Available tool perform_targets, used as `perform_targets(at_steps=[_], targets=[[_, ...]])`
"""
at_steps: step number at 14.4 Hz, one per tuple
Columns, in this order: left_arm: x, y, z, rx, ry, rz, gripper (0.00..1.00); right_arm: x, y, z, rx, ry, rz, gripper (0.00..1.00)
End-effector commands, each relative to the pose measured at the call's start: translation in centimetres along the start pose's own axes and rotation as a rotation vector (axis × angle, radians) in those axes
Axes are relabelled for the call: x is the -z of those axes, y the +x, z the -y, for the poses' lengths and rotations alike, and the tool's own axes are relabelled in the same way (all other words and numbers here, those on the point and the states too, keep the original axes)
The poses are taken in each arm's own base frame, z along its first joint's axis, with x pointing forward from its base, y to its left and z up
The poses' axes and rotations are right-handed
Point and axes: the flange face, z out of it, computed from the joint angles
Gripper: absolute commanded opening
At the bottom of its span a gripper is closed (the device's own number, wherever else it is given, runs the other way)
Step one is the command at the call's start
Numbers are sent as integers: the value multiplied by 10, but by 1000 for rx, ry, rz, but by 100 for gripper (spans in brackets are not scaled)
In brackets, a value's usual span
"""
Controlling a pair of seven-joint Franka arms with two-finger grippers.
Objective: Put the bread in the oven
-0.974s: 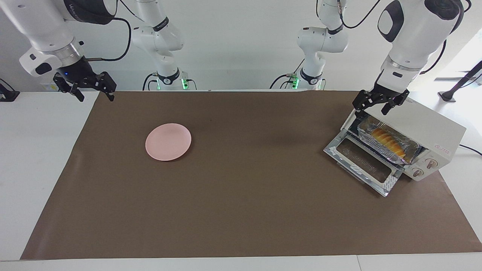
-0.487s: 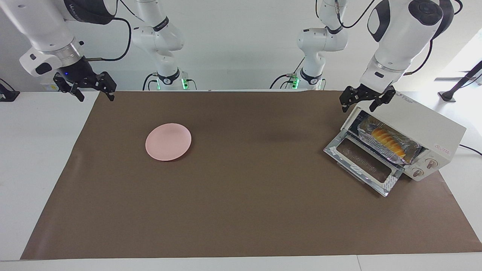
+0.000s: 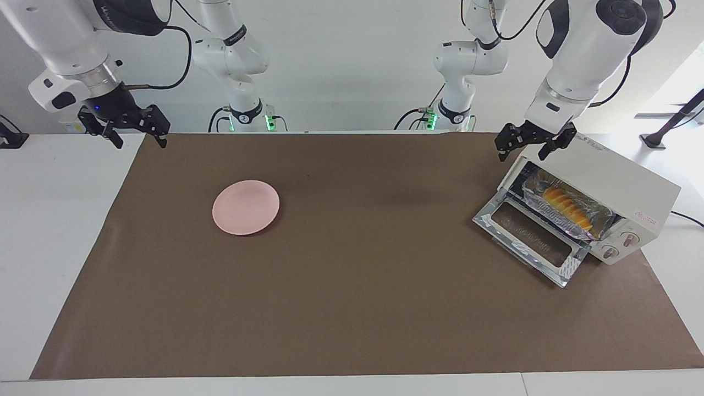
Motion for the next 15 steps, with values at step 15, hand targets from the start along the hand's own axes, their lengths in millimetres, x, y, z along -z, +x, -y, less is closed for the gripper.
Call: perform_targets(at_steps=[15], targets=[[24, -13, -10, -62, -6, 33, 100, 1, -8, 2, -12, -11, 6, 100]])
